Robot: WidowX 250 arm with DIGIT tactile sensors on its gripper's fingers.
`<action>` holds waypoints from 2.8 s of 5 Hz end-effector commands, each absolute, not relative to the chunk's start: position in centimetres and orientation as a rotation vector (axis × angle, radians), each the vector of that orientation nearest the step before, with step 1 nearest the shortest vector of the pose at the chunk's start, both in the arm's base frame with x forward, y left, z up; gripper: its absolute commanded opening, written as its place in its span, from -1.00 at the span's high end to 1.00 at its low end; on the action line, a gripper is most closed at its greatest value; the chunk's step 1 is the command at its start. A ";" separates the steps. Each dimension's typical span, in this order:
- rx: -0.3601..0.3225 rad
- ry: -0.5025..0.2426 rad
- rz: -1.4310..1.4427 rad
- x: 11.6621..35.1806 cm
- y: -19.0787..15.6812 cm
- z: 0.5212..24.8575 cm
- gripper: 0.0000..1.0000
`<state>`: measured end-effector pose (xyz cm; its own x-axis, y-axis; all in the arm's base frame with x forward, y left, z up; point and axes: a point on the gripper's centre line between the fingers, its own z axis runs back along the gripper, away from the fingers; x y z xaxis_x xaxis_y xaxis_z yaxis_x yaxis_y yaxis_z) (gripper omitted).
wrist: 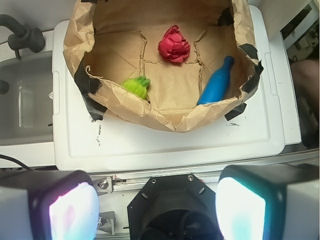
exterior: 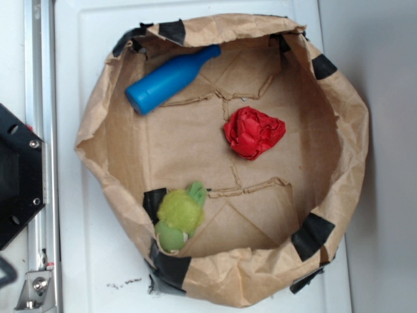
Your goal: Grab the blue bottle.
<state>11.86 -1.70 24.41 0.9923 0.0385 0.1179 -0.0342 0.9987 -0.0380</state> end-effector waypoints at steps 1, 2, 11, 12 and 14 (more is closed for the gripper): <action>-0.036 -0.119 0.036 11.9 -1.7 24.4 -1.00; -0.019 -0.143 0.075 16.9 -1.7 24.8 -1.00; -0.018 -0.120 0.564 24.1 1.3 15.2 -1.00; -0.023 -0.143 0.523 24.3 1.6 14.7 -1.00; -0.023 -0.143 0.523 24.3 1.6 14.7 -1.00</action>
<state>24.18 0.20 13.97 0.8739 0.4736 0.1090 -0.4726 0.8805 -0.0368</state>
